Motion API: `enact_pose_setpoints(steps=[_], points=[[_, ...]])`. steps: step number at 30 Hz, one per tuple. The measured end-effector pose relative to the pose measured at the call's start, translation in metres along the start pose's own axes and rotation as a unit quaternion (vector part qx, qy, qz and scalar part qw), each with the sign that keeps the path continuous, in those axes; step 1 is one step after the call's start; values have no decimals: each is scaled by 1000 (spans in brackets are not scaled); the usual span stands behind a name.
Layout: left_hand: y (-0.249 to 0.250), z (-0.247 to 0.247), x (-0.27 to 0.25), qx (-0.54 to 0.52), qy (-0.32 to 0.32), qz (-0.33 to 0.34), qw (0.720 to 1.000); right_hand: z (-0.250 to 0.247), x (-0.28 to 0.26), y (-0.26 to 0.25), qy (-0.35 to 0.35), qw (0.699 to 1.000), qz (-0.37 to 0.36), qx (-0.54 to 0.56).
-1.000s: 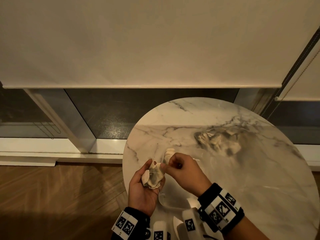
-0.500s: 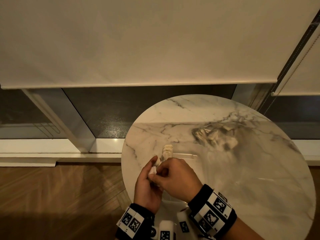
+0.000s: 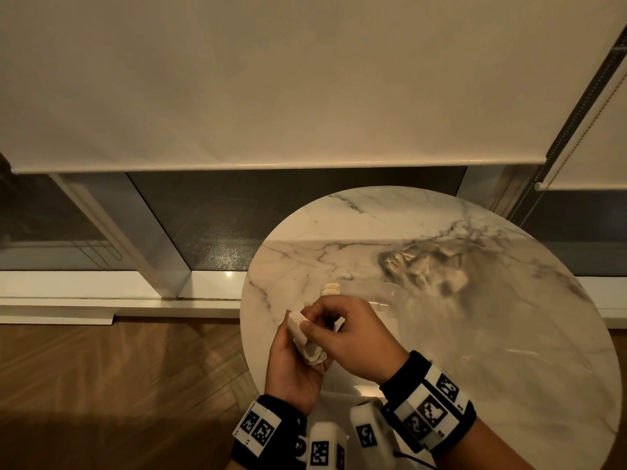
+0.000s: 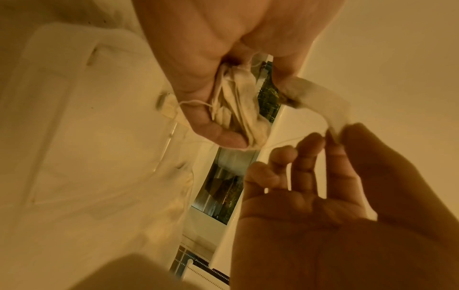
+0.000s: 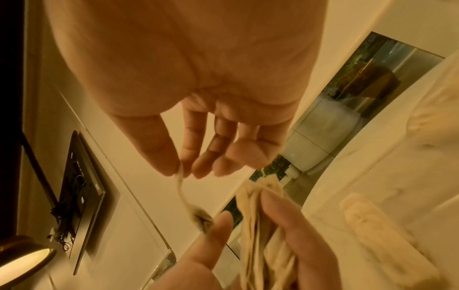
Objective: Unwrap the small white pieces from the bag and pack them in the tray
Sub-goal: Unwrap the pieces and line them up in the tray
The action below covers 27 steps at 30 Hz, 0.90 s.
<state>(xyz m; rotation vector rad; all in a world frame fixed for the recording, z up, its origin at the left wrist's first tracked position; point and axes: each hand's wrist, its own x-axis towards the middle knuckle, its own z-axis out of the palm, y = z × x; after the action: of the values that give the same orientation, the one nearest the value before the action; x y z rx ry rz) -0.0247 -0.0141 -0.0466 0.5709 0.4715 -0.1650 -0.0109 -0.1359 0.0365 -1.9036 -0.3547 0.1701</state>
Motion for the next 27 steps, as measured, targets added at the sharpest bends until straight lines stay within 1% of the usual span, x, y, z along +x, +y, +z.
enact_pose_setpoints(steps=[2, 4, 6, 7, 9, 12, 14, 15, 16, 17, 18, 19, 20, 21, 22, 24, 27], points=[[-2, 1, 1, -4, -15, 6, 1000, -6, 3, 0, -4, 999, -21, 38], [-3, 1, 4, -13, -15, 1, 1000, -14, 7, 0, 6, 995, -26, 95], [-2, 0, 6, -24, -25, 3, 999, -23, 13, 1, 32, 988, -9, 149], [0, -1, 5, -26, -19, 7, 999, -28, 16, 3, 49, 986, 3, 161], [4, -8, 7, -25, 9, 20, 999, -38, 24, 10, 81, 985, 33, 149], [17, -22, 7, -28, 41, 32, 998, -50, 35, 35, 81, 993, 77, 45], [27, -30, 6, -41, 48, 34, 997, -54, 43, 57, 59, 991, 78, -89], [31, -32, 5, -45, 46, 36, 997, -56, 46, 67, 35, 982, 79, -170], [35, -35, 5, -52, 44, 42, 997, -56, 50, 73, -3, 966, 84, -246], [39, -37, 5, -62, 43, 44, 996, -54, 54, 79, -52, 950, 97, -294], [43, -39, 6, -71, 43, 47, 995, -52, 57, 82, -106, 938, 119, -306], [47, -40, 6, -80, 48, 49, 994, -48, 61, 86, -157, 933, 150, -289], [51, -42, 7, -89, 52, 53, 993, -42, 65, 87, -200, 928, 180, -257], [54, -44, 8, -99, 47, 62, 992, -36, 69, 90, -225, 924, 204, -231], [57, -45, 9, -107, 34, 68, 991, -31, 73, 93, -234, 921, 216, -226], [62, -45, 10, -113, 20, 71, 991, -23, 82, 100, -227, 913, 211, -265], [64, -41, 6, -96, 34, 71, 992, -16, 90, 106, -190, 911, 183, -316]])
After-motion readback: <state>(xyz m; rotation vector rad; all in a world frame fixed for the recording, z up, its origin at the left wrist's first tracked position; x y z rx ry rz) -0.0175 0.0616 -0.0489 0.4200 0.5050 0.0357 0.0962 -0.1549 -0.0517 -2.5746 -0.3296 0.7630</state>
